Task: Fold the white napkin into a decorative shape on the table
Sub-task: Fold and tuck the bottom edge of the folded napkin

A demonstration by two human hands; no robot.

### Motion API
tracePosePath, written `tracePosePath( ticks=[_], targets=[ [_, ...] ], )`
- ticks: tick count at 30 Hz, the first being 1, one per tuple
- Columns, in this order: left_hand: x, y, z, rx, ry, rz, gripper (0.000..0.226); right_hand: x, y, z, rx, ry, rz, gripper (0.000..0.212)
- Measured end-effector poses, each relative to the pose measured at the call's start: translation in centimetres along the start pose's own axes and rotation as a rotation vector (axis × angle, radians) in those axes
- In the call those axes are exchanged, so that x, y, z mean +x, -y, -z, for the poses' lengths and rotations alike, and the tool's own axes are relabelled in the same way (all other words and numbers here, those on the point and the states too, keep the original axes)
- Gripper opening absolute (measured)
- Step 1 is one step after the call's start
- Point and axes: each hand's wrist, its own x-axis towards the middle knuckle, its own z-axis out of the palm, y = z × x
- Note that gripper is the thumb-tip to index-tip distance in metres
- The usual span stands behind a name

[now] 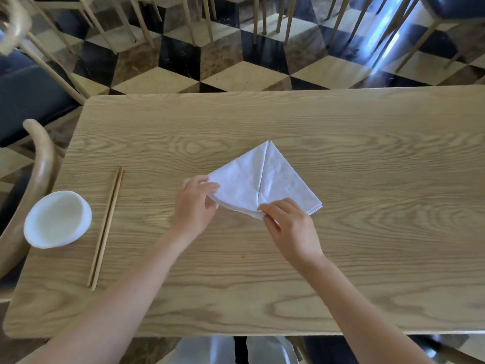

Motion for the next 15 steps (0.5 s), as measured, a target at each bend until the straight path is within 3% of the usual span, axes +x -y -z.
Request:
tracePosePath(
  ticks=[4, 11, 15],
  targets=[
    [2.5, -0.8, 1.9, -0.065, 0.058, -0.131, 0.013, 5.3, 0.2, 4.3, -0.037, 0.043, -0.055, 0.012],
    [2.1, -4.7, 5.4, -0.192, -0.167, -0.169, 0.029, 11.0, 2.9, 13.0, -0.053, 0.071, -0.097, 0.017],
    [-0.2, -6.7, 8.2, -0.274, -0.238, -0.322, 0.023, 11.2, 5.5, 18.1, 0.015, 0.134, -0.082, 0.022]
  ],
)
